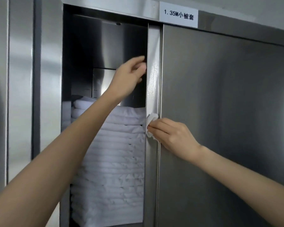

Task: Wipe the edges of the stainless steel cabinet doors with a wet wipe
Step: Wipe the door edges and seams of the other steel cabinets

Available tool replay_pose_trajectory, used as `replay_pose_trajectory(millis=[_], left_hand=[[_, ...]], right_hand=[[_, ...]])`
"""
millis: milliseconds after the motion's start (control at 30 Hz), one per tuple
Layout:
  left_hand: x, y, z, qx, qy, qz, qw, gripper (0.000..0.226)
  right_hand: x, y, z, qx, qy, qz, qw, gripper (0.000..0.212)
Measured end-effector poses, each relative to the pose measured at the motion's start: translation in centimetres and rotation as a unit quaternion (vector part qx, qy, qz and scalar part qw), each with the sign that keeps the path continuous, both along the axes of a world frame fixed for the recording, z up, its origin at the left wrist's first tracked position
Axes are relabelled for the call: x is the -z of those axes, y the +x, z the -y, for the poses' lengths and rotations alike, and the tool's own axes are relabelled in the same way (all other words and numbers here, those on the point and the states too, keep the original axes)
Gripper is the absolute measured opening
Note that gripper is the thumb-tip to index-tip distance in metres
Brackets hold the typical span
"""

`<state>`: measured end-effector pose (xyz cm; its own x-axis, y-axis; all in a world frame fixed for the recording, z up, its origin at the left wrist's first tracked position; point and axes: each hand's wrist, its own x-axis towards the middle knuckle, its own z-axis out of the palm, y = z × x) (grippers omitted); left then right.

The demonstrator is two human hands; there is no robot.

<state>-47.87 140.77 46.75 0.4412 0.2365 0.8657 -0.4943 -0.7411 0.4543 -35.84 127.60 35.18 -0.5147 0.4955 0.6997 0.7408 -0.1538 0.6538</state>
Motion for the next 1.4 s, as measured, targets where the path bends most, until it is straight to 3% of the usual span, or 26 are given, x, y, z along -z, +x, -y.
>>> replay_pose_trajectory(millis=[67, 133, 233, 333, 467, 600, 700, 833, 933, 1067, 1167, 1300, 1400], left_hand=[[-1.2, 0.3, 0.0, -0.156, 0.174, 0.067, 0.97, 0.046], [-2.1, 0.7, -0.2, -0.249, 0.332, 0.107, 0.904, 0.046], [-3.4, 1.6, -0.7, -0.293, 0.522, 0.082, 0.797, 0.045], [-3.7, 2.6, -0.9, -0.317, 0.6, 0.037, 0.733, 0.047], [-3.4, 3.0, -1.2, -0.324, 0.604, 0.047, 0.727, 0.05], [-3.5, 3.4, -1.3, -0.336, 0.607, 0.055, 0.718, 0.052], [-3.4, 3.7, -1.3, -0.343, 0.603, 0.055, 0.718, 0.052], [-3.2, 3.9, -1.5, -0.337, 0.593, 0.065, 0.728, 0.052], [-2.9, 4.1, -1.8, -0.331, 0.593, 0.069, 0.731, 0.053], [-0.8, 4.9, -2.5, -0.303, 0.616, 0.118, 0.717, 0.05], [0.2, 5.3, -2.8, -0.288, 0.616, 0.152, 0.717, 0.052], [0.1, 5.6, -2.8, -0.306, 0.618, 0.13, 0.713, 0.06], [0.1, 5.5, -2.8, -0.299, 0.611, 0.135, 0.721, 0.062]], right_hand=[[-0.5, 0.0, 0.1, 0.005, 0.008, 0.023, 1.0, 0.008], [-0.8, -0.2, -0.4, -0.003, 0.062, -0.009, 0.998, 0.009], [1.6, -1.1, -1.5, -0.05, 0.135, -0.084, 0.986, 0.008], [5.5, -0.9, -1.0, -0.058, 0.073, -0.082, 0.992, 0.006], [4.8, -0.9, 0.0, -0.018, 0.017, -0.014, 1.0, 0.023], [0.4, -1.2, -0.9, -0.014, 0.118, -0.035, 0.992, 0.017], [2.2, -1.2, -2.0, -0.05, 0.169, -0.091, 0.98, 0.009], [8.9, -1.5, -0.7, -0.045, 0.069, -0.111, 0.99, 0.006], [9.3, -1.7, 0.6, 0.003, 0.009, -0.082, 0.997, 0.014], [5.0, -1.2, 0.0, -0.01, 0.151, -0.139, 0.979, 0.012], [6.4, -1.1, -0.9, -0.029, 0.224, -0.19, 0.955, 0.013], [14.3, -1.8, -1.2, 0.005, 0.158, -0.198, 0.967, 0.011], [13.6, -1.6, -0.7, 0.031, 0.124, -0.186, 0.974, 0.013]])
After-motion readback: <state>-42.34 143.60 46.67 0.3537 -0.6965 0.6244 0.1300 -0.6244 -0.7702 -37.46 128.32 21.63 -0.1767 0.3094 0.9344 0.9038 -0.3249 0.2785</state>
